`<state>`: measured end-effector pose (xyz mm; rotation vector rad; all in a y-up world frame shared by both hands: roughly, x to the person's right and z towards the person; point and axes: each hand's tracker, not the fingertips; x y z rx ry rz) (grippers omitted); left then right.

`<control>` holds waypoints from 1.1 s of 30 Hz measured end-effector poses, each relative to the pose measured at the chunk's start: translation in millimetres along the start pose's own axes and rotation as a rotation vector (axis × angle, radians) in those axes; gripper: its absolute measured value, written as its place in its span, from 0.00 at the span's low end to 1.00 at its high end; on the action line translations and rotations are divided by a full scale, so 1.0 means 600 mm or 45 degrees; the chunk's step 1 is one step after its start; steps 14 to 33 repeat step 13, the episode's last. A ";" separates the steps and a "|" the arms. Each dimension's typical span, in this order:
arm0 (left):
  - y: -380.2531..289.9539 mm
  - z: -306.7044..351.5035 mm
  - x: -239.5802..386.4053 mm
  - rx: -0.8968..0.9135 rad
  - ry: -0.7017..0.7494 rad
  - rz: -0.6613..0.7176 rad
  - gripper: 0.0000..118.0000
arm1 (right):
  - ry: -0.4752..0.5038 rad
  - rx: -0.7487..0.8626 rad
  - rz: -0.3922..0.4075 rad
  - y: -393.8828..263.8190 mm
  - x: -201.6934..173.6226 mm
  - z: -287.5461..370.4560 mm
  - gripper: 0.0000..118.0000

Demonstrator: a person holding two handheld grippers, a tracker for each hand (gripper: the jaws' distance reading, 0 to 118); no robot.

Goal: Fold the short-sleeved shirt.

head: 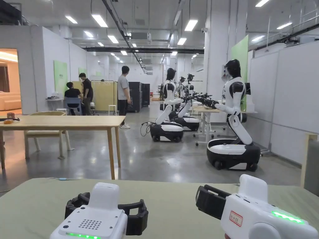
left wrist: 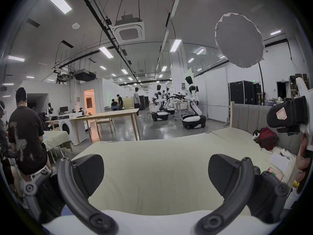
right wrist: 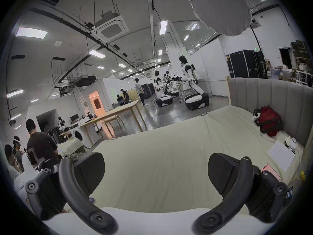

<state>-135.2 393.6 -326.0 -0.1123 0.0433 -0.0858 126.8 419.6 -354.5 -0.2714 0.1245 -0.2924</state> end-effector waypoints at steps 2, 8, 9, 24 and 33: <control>0.000 0.000 0.000 -0.004 -0.004 0.002 1.00 | 0.010 0.013 0.002 -0.001 0.002 0.001 1.00; -0.003 -0.003 -0.004 -0.008 -0.004 0.018 1.00 | -0.023 0.066 0.053 -0.013 -0.005 0.004 1.00; -0.003 -0.002 -0.004 -0.006 -0.003 0.018 1.00 | -0.011 0.047 0.051 -0.013 -0.004 0.004 1.00; 0.000 -0.004 -0.005 0.000 0.005 0.022 1.00 | 0.010 0.055 0.038 -0.009 -0.003 0.004 1.00; 0.000 -0.004 -0.005 0.000 0.005 0.022 1.00 | 0.010 0.055 0.038 -0.009 -0.003 0.004 1.00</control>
